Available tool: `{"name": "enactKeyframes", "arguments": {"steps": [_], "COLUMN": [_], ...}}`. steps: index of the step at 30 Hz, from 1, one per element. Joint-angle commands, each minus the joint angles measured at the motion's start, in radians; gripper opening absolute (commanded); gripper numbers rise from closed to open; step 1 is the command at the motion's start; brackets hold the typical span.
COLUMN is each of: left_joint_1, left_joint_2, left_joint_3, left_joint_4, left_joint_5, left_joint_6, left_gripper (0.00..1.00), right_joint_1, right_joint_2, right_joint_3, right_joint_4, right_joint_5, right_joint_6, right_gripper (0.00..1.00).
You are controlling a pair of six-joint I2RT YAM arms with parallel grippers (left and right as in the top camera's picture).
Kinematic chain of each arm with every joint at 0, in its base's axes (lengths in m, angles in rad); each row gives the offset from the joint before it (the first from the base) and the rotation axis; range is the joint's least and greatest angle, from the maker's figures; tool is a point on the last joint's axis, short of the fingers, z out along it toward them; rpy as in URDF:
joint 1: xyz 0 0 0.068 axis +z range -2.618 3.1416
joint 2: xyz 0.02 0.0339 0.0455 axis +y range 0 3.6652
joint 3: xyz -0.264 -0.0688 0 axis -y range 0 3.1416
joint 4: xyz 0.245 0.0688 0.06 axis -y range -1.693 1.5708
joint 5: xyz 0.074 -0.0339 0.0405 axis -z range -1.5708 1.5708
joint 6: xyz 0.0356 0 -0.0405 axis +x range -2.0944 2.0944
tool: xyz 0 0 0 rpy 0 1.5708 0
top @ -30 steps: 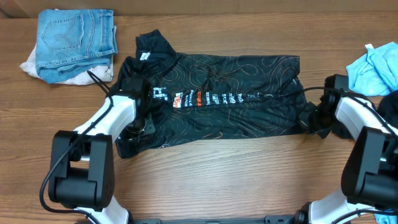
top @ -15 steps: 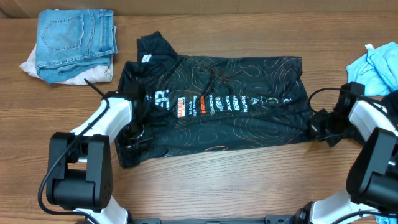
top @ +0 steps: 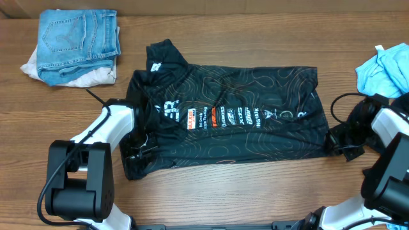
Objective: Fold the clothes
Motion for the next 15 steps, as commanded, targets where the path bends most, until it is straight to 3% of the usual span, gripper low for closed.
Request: {"name": "enactKeyframes", "arguments": {"steps": [1, 8, 13, 14, 15], "left_joint_1": [0.003, 0.002, -0.011, -0.015, -0.018], "left_joint_2": [0.113, 0.103, 0.086, 0.083, 0.082], "left_joint_3": [-0.100, 0.002, 0.163, 0.203, 0.238], "left_joint_4": [0.019, -0.068, -0.150, -0.166, -0.180], "left_joint_5": [0.014, 0.010, -0.062, -0.074, -0.082], "left_joint_6": [-0.021, -0.013, -0.011, -0.011, -0.009], "left_gripper": [0.04, 0.05, 0.04, 0.04, 0.04], "right_joint_1": [-0.044, -0.056, -0.056, -0.056, -0.055], "right_joint_2": [-0.010, -0.139, -0.198, -0.198, -0.198], "right_joint_3": [-0.032, 0.025, 0.187, 0.224, 0.251], "right_joint_4": [0.006, -0.028, -0.121, -0.132, -0.134], "right_joint_5": [0.155, 0.154, 0.113, 0.071, 0.030], "right_joint_6": [0.067, 0.055, -0.067, -0.094, -0.121], "right_gripper": [0.04, 0.06, 0.38, 0.46, 0.62]}}
